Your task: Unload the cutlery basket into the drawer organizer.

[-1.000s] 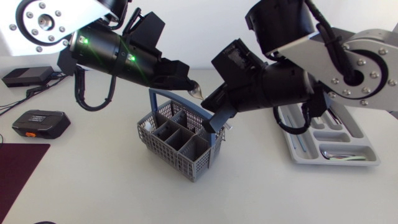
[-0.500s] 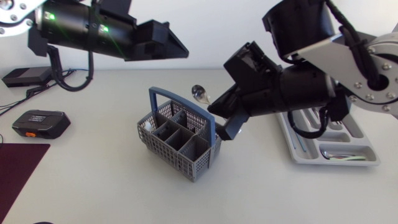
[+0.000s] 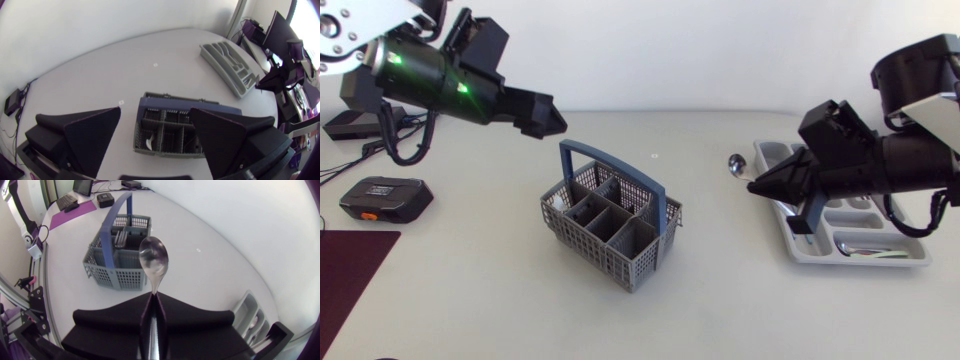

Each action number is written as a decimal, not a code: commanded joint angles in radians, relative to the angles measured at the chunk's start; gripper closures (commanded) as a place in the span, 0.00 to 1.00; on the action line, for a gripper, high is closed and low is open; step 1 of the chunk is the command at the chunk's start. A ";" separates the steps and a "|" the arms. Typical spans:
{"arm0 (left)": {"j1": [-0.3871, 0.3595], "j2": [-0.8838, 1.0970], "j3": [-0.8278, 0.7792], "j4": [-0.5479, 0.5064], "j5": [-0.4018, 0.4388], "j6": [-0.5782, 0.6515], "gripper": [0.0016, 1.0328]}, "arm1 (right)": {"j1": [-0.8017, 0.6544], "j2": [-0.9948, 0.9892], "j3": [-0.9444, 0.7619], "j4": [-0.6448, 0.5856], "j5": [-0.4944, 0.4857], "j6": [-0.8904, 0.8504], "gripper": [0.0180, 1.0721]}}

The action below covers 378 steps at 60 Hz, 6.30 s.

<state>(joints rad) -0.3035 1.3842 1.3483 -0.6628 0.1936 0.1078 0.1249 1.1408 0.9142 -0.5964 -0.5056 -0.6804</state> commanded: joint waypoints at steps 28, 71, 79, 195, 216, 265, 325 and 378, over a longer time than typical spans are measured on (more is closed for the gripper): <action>-0.028 0.053 -0.097 -0.054 -0.086 -0.005 0.06 | -0.548 0.284 -0.034 -0.149 -0.093 -0.854 0.94; -0.051 0.078 -0.107 -0.070 -0.137 -0.095 0.06 | -0.840 0.755 0.253 -0.065 0.053 -1.303 0.94; -0.052 0.078 -0.117 -0.070 -0.137 -0.106 0.06 | -0.827 0.772 0.226 0.032 0.082 -1.309 0.94; -0.137 0.274 -0.071 -0.089 -0.296 -0.186 0.80 | -0.849 0.264 -0.089 0.030 -0.085 -1.182 0.13; -0.149 0.314 -0.058 -0.087 -0.344 -0.184 0.91 | -0.841 0.204 -0.129 0.018 -0.096 -1.183 0.13; -0.290 0.044 -0.041 -0.136 -0.652 0.004 0.94 | -0.732 -0.001 -0.169 -0.080 -0.114 -1.087 0.13; -0.270 0.098 0.170 -0.459 0.109 -0.160 0.94 | 0.009 -0.303 0.017 -0.181 -0.096 -0.180 0.11; -0.304 0.314 0.316 -0.396 0.348 -0.174 0.94 | 0.495 0.005 0.006 0.144 0.185 0.134 0.52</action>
<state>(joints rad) -0.5999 1.6749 1.6241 -1.0569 0.5205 -0.0429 0.6025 1.1229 0.9112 -0.4652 -0.3340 -0.5713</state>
